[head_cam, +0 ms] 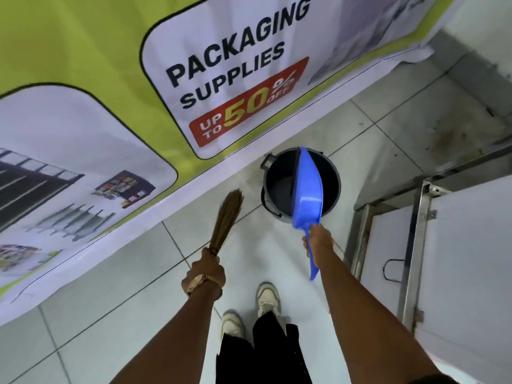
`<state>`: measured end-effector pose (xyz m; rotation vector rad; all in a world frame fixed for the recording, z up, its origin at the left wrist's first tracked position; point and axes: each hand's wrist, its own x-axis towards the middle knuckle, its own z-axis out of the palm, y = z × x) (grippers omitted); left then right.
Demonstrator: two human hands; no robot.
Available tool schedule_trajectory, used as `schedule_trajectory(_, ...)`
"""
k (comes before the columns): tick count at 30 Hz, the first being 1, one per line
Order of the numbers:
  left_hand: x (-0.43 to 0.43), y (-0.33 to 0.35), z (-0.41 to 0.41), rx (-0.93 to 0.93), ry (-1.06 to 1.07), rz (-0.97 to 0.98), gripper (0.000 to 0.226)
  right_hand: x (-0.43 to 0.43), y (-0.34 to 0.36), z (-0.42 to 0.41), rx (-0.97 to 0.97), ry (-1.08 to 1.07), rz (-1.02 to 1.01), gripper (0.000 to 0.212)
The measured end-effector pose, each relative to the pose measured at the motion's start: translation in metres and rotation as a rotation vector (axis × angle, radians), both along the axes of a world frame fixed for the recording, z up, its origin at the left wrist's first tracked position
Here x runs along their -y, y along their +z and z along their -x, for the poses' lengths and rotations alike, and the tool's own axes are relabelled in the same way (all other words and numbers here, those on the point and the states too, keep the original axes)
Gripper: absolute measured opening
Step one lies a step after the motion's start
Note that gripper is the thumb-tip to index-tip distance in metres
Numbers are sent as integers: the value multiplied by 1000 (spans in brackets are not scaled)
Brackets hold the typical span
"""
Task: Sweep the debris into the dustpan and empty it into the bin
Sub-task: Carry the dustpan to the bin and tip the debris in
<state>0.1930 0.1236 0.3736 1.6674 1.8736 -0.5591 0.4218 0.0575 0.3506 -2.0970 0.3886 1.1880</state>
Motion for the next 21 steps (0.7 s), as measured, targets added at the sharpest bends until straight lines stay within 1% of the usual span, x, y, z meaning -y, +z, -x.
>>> schedule_trajectory(2, 3, 6, 15, 19, 18, 8, 31, 10, 6, 19, 142, 168, 1, 38)
schedule_trajectory(6, 9, 6, 49, 12, -6, -7, 36, 57, 29, 72, 451, 423, -129, 31)
schedule_trajectory(8, 10, -3, 67, -13, -32, -9, 33, 86, 24, 92, 508, 531, -113, 41)
schedule_trajectory(9, 11, -12, 77, -21, -47, -12, 30, 99, 17, 101, 514, 557, -88, 45)
schedule_trajectory(11, 12, -34, 96, -46, -89, -12, 26, 125, -4, 119, 464, 602, -17, 47)
schedule_trajectory(13, 8, -62, 113, -68, -133, 5, 28, 143, -29, 132, 418, 643, 78, 50)
schedule_trajectory(18, -2, -181, 136, -116, -231, 100, 38, 157, -133, 136, 361, 762, 258, 50)
schedule_trajectory(21, 2, -275, 136, -119, -258, 112, 41, 154, -224, 122, 350, 843, 321, 50)
